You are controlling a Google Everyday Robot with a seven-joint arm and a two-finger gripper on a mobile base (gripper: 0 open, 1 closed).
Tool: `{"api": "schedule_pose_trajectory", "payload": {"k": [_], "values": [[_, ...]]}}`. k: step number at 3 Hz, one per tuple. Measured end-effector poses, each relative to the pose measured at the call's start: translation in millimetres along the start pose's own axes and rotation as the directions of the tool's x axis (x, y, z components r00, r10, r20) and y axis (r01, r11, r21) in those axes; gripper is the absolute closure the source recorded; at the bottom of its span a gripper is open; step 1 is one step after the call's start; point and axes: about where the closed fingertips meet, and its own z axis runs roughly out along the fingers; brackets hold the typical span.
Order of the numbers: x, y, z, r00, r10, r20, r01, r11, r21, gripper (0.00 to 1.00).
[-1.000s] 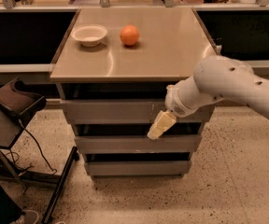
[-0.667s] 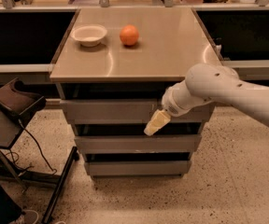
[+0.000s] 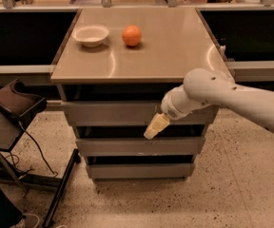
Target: Open top drawer
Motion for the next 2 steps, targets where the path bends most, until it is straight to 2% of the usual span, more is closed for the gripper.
{"api": "schedule_pose_trajectory", "payload": {"k": [1,2], "values": [[-8.2,-24.4,39.3,1.0,0.008,0.007,-0.008,0.9997,0.023,0.0],[-9.4,-24.4,44.1,1.0,0.007,0.008,-0.007,0.9998,0.019,0.0]]}}
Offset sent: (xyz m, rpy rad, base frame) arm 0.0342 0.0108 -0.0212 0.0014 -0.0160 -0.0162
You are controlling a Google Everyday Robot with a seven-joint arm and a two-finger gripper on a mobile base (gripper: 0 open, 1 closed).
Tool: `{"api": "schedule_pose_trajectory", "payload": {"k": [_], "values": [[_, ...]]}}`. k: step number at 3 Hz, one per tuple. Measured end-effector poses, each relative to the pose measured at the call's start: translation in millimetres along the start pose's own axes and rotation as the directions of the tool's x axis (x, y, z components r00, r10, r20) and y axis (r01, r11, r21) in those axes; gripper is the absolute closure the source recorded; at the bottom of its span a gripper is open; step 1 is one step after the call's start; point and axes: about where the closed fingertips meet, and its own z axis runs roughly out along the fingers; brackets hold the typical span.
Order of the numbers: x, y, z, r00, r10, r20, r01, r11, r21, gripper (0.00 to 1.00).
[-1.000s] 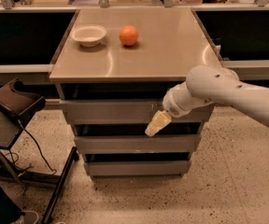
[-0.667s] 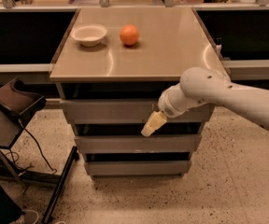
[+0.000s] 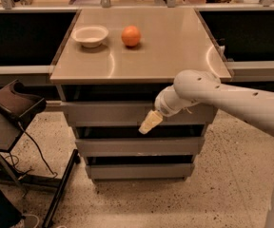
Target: Open top drawer
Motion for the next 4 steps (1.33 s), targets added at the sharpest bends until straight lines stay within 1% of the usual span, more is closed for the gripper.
{"api": "schedule_pose_trajectory", "payload": {"k": [1,4], "values": [[0.0,0.0,0.0,1.0,0.0,0.0,0.0,1.0,0.0,0.19],[0.0,0.1,0.1,1.0,0.0,0.0,0.0,1.0,0.0,0.88]]}}
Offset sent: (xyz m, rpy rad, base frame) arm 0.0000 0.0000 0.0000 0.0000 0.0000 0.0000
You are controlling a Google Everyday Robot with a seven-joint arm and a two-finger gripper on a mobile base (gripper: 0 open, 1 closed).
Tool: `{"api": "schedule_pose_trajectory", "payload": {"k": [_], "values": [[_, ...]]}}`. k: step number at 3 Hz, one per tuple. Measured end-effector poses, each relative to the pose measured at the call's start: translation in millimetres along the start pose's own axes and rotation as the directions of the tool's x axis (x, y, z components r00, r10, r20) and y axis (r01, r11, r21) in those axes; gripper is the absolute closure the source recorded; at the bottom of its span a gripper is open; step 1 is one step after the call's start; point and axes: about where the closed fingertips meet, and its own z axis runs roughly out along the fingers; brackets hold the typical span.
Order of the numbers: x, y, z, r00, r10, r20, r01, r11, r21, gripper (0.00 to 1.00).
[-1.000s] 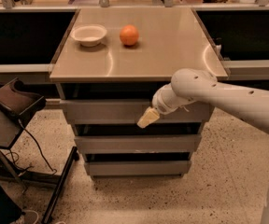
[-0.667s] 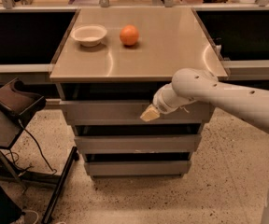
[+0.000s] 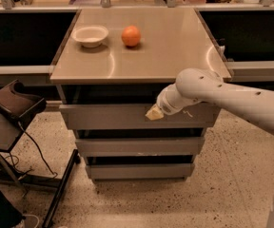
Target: Open top drawer
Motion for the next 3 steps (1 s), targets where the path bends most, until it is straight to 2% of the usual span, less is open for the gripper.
{"api": "schedule_pose_trajectory", "payload": {"k": [1,2,3], "values": [[-3.0,-1.0,-4.5,1.0,0.0,0.0,0.0,1.0,0.0,1.0],[-4.3,-1.3,-6.4,1.0,0.0,0.0,0.0,1.0,0.0,1.0],[1.5,8.5,-13.6,1.0,0.007,-0.002,-0.007,0.9999,0.012,1.0]]}}
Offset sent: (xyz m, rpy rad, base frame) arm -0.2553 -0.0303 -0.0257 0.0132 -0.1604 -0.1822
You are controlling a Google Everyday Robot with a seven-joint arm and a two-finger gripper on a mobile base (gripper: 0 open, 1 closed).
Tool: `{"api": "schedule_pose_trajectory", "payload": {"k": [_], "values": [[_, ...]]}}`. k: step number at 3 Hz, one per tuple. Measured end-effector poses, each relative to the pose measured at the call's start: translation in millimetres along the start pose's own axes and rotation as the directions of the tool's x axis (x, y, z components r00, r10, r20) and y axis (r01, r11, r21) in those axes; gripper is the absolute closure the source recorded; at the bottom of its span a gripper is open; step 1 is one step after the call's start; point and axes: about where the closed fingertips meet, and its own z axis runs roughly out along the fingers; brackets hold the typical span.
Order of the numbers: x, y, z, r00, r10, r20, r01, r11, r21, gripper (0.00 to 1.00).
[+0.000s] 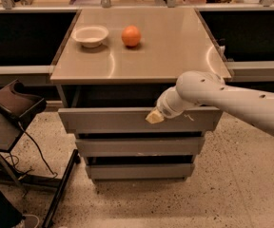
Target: Open top drawer
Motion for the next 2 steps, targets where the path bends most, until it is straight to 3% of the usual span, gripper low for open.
{"api": "schedule_pose_trajectory", "payload": {"k": [2], "values": [[5.5,17.3,-3.7,1.0,-0.015,0.008,0.015,0.9999,0.004,1.0]]}}
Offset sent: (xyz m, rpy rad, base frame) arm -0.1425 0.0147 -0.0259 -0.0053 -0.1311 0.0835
